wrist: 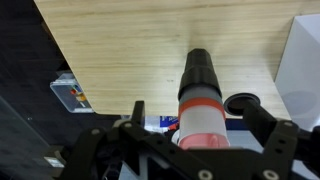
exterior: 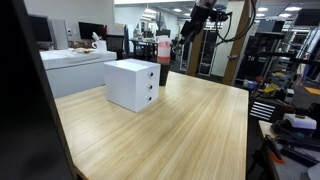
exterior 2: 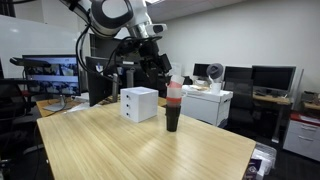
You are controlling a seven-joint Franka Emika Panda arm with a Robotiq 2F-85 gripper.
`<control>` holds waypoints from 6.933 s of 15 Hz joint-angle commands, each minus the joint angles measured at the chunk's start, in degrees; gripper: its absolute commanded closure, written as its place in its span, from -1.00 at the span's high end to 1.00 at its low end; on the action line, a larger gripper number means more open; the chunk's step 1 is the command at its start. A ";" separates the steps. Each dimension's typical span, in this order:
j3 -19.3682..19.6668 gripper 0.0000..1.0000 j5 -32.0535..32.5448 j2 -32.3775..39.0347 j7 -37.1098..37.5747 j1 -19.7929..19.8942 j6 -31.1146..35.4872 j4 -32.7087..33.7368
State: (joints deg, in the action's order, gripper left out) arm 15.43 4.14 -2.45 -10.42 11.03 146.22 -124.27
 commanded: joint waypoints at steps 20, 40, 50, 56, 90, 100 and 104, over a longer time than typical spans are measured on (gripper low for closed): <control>-6.24 1.00 -21.07 14.50 -10.39 4.59 4.79 16.16; -13.61 -0.18 -32.71 16.61 -29.93 11.83 4.41 17.97; -12.70 -0.18 -34.40 11.60 -34.04 11.07 2.31 16.38; -12.33 -0.18 -36.96 11.41 -40.44 10.32 8.04 13.67; -15.93 -0.18 -60.37 -9.34 -58.84 8.06 26.94 -17.96; -15.61 -0.18 -62.75 1.58 -44.42 8.61 57.91 -21.89; -14.35 -0.18 -70.25 3.43 -52.91 18.50 52.57 -15.03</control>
State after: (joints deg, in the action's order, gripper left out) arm 0.31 -61.43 -1.54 -58.51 24.85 198.75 -143.94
